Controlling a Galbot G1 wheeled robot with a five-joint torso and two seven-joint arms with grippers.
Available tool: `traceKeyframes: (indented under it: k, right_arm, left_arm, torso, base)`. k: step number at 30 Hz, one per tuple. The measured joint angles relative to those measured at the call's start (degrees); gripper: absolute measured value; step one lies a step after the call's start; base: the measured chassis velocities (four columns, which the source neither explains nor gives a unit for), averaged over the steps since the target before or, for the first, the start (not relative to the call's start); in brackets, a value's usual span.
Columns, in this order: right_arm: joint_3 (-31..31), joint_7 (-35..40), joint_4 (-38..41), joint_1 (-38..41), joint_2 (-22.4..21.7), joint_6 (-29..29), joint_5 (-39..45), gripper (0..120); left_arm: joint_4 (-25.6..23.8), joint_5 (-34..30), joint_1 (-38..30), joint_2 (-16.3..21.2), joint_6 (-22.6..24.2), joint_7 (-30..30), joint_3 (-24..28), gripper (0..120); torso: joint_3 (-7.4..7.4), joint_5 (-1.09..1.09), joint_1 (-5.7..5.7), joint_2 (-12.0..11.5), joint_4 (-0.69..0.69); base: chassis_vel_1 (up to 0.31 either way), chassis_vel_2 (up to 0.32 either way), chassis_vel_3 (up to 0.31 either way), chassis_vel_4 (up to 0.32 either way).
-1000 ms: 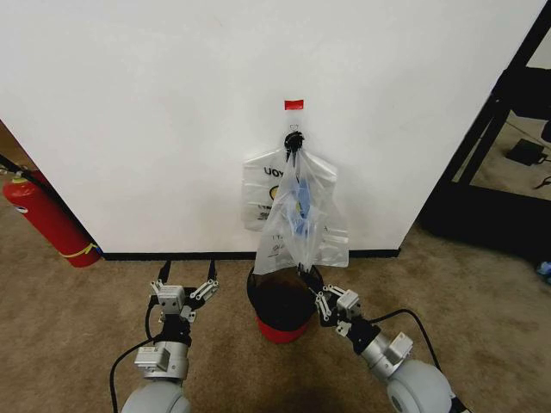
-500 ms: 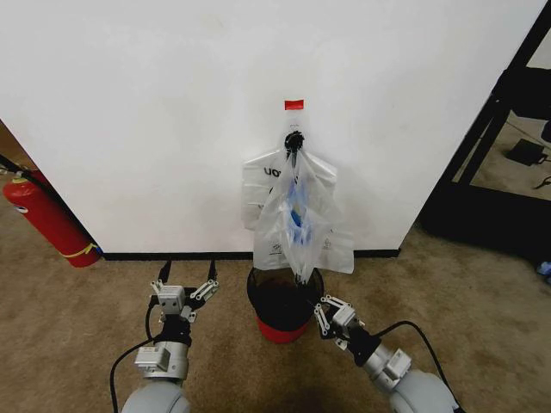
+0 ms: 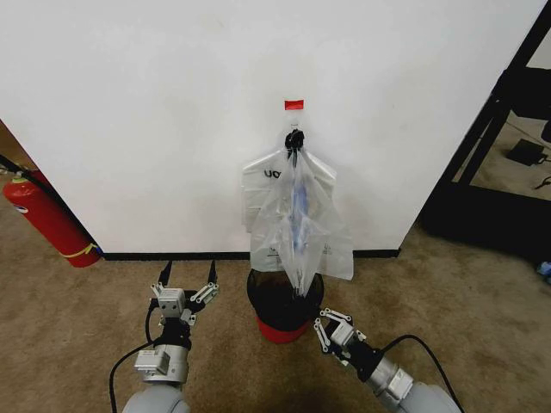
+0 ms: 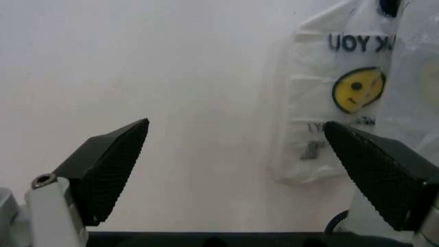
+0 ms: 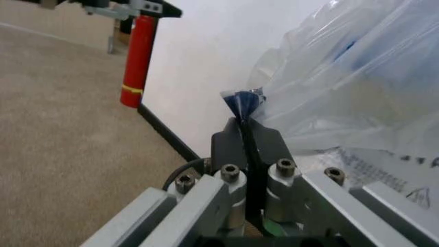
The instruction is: Pick up the garbage bag from the wall and place it over the trash bin.
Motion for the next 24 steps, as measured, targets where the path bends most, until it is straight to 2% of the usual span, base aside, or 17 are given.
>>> traceKeyframes:
  k: [7, 16, 18, 19, 20, 21, 22, 24]
  right_arm:
    - [-0.27, 0.92, -0.45, 1.2, -0.08, 0.4, -0.03, 0]
    - [-0.49, 4.96, -0.35, 6.37, -0.05, -4.29, 7.35, 0]
    - [-0.44, 6.27, -0.41, 8.36, -0.44, -6.09, 9.57, 0]
    - [-0.44, 6.4, -0.45, 8.54, -0.48, -6.25, 9.72, 0]
    - [-0.48, 7.07, -0.69, 9.25, -0.63, -6.96, 10.37, 0]
    - [-0.58, 7.44, -0.87, 9.58, -0.66, -7.35, 10.6, 0]
    - [-0.58, 7.44, -0.87, 9.58, -0.66, -7.35, 10.6, 0]
    - [-0.73, 8.07, -1.27, 10.25, -0.61, -7.87, 10.63, 0]
  left_arm:
    - [-0.03, 0.05, -0.06, 0.15, 0.0, -0.03, 0.04, 100]
    - [-3.36, -0.56, -0.69, 2.97, 1.52, -0.34, 1.46, 100]
    - [-6.84, -2.85, -2.85, 7.92, 4.15, -0.48, 3.39, 100]
    - [-7.1, -3.17, -3.08, 8.36, 4.4, -0.49, 3.5, 100]
    - [-9.05, -5.87, -5.54, 12.14, 6.32, -0.62, 4.1, 100]
    - [-10.24, -8.77, -7.38, 14.74, 7.96, -0.9, 4.7, 100]
    - [-10.24, -8.77, -7.38, 14.74, 7.96, -0.9, 4.7, 100]
    - [-12.48, -14.95, -11.35, 20.23, 11.26, -1.75, 6.12, 100]
  torso:
    - [0.0, 0.0, 0.0, 0.0, 0.0]
    - [0.0, 0.0, 0.0, 0.0, 0.01]
    - [0.01, -0.02, 0.0, 0.0, 0.02]
    - [0.01, -0.02, 0.0, 0.0, 0.03]
    - [0.0, 0.02, 0.0, 0.0, -0.02]
    - [0.01, -0.02, 0.0, 0.0, 0.01]
    - [0.01, -0.02, 0.0, 0.0, 0.01]
    - [0.01, -0.02, 0.0, 0.0, -0.03]
  base:
    - [0.0, 0.0, 0.0, 0.0]
    - [0.0, 0.0, 0.0, 0.0]
    - [0.0, 0.0, 0.0, 0.0]
    - [0.0, 0.0, 0.0, 0.0]
    - [0.0, 0.0, 0.0, 0.0]
    - [0.0, 0.0, 0.0, 0.0]
    - [0.0, 0.0, 0.0, 0.0]
    - [0.0, 0.0, 0.0, 0.0]
